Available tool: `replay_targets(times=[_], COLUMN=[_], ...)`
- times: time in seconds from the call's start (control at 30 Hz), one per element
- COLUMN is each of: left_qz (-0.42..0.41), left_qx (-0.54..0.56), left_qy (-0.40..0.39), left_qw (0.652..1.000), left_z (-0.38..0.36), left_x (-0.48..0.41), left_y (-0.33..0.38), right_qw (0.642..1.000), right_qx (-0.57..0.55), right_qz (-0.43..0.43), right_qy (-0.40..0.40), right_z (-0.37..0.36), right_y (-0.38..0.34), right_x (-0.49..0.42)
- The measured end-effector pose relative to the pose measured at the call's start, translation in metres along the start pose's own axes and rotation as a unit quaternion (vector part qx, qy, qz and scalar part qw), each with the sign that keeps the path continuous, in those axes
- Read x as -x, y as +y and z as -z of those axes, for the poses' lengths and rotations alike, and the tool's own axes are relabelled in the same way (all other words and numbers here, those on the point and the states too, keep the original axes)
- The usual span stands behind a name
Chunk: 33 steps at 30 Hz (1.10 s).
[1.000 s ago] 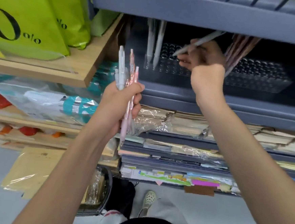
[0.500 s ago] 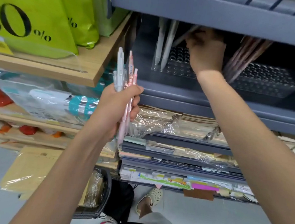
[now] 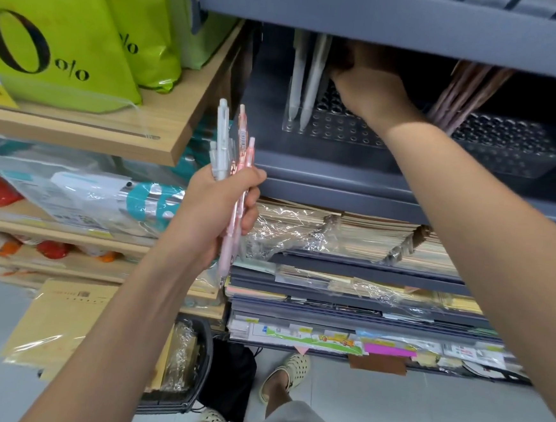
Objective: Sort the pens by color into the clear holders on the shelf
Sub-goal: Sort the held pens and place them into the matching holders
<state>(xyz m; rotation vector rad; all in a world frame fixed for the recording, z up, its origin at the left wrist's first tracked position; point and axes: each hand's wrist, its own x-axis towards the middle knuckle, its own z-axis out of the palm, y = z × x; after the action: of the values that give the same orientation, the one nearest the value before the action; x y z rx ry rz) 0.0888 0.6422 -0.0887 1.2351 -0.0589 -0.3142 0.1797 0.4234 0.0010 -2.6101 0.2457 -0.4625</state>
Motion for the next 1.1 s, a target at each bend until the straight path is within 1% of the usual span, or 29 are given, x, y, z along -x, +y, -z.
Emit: replay_targets(times=[0.1, 0.17, 0.2, 0.27, 0.33, 0.37, 0.43, 0.47, 0.57, 0.67, 0.73, 0.87, 0.97, 1.03, 1.1], left_qz=[0.001, 0.002, 0.003, 0.005, 0.006, 0.005, 0.006, 0.006, 0.006, 0.005, 0.004, 0.006, 0.007, 0.006, 0.006], left_qx=[-0.003, -0.005, -0.003, 0.002, 0.004, 0.002, -0.001, -0.001, 0.000, -0.001, -0.005, 0.002, 0.008, 0.010, 0.008], left_qy=[-0.002, 0.000, 0.002, 0.006, 0.008, 0.007, 0.004, 0.003, 0.006, 0.006, 0.003, 0.011, 0.017, 0.018, 0.017], left_qw=[1.000, 1.000, 1.000, 1.000, 1.000, 1.000, 1.000, 1.000, 1.000, 1.000, 1.000, 1.000, 1.000, 1.000, 1.000], left_z=[-0.001, -0.001, -0.001, 0.001, 0.002, 0.003, 0.004, 0.004, 0.004, 0.005, 0.007, 0.012, 0.014, 0.015, 0.015], left_x=[0.002, 0.004, 0.005, 0.006, 0.006, 0.006, 0.006, 0.006, 0.007, 0.008, 0.008, 0.010, 0.012, 0.013, 0.014], left_y=[0.000, -0.001, -0.001, -0.001, -0.001, -0.001, -0.001, -0.001, -0.001, 0.000, 0.001, 0.003, 0.004, 0.005, 0.006], right_qw=[1.000, 1.000, 1.000, 0.996, 0.980, 0.970, 0.955, 0.949, 0.929, 0.943, 0.954, 0.980, 0.985, 0.985, 0.986], right_qx=[0.010, -0.007, -0.022, -0.061, -0.128, -0.175, -0.249, -0.266, -0.294, -0.240, -0.188, -0.078, 0.031, 0.067, 0.078], right_qz=[-0.012, -0.009, -0.010, -0.005, 0.000, 0.002, 0.009, 0.014, 0.036, 0.077, 0.084, 0.054, 0.036, 0.021, 0.007], right_qy=[-0.013, -0.018, -0.007, 0.067, 0.150, 0.168, 0.162, 0.166, 0.221, 0.217, 0.218, 0.173, 0.164, 0.161, 0.150], right_z=[-0.001, 0.000, 0.000, -0.002, -0.005, -0.007, -0.013, -0.016, -0.024, -0.032, -0.034, -0.027, -0.024, -0.022, -0.020], right_y=[-0.001, 0.001, 0.003, 0.005, 0.005, 0.003, -0.004, -0.008, -0.017, -0.022, -0.025, -0.040, -0.051, -0.058, -0.064], right_x=[-0.002, 0.001, 0.003, 0.012, 0.026, 0.032, 0.043, 0.049, 0.061, 0.072, 0.071, 0.060, 0.049, 0.044, 0.041])
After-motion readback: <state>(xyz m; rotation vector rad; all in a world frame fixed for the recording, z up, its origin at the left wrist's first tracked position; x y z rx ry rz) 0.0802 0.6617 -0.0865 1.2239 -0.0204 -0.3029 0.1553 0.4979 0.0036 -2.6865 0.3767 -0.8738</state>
